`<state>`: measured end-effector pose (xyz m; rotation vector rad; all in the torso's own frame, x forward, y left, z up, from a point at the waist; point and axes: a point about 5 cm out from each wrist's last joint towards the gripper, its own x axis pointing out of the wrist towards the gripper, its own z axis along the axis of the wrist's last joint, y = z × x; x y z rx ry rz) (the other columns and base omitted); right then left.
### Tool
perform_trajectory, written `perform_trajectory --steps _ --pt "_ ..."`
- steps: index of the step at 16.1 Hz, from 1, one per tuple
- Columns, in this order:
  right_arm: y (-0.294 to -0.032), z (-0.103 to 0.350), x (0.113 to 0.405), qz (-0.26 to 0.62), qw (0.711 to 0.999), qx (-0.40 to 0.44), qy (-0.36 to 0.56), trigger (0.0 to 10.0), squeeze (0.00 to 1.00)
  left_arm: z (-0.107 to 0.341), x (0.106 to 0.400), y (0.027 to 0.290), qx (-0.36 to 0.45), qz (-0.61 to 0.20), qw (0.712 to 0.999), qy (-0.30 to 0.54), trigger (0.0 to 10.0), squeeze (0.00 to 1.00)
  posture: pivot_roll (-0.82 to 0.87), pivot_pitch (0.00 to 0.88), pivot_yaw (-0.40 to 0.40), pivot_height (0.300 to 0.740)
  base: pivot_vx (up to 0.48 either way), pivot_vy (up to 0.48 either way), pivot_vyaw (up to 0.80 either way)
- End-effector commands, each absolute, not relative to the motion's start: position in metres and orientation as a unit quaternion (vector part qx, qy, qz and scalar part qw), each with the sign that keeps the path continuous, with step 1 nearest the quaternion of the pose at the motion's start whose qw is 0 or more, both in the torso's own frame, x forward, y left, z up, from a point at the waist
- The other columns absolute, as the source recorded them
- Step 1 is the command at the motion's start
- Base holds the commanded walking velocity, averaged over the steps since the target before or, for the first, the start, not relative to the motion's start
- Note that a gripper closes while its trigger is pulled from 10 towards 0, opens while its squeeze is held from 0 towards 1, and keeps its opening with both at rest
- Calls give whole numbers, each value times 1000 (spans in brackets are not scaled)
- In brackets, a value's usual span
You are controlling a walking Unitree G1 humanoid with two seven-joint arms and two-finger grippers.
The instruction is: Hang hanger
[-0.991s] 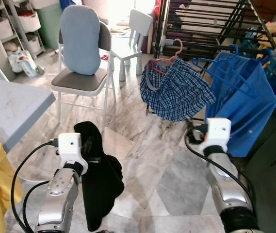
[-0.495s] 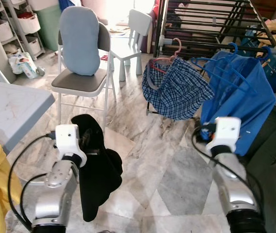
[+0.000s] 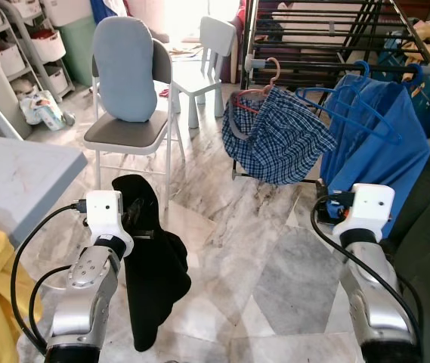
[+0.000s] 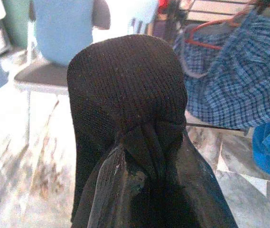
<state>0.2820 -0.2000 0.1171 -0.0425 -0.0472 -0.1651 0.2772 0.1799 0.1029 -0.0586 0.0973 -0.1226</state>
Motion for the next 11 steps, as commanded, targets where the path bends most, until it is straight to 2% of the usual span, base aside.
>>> perform_trajectory --steps 1,4,8,11 --pt "-200 118 277 -79 997 -17 -16 10000 0 109 273 186 -13 -62 998 29 10000 0 -120 0 58 740 0 0 0" --pt "-204 108 257 -82 996 -34 11 10000 0 99 260 193 -8 -56 997 43 10000 0 -137 0 43 740 0 0 0" --pt "-209 115 258 -86 995 -42 5 10000 0 110 269 177 -49 -82 995 32 10000 0 -153 0 59 740 0 0 0" --pt "-206 115 256 -87 995 -38 10 10000 0 109 268 172 -52 -99 993 33 10000 0 -165 0 70 740 0 0 -498"
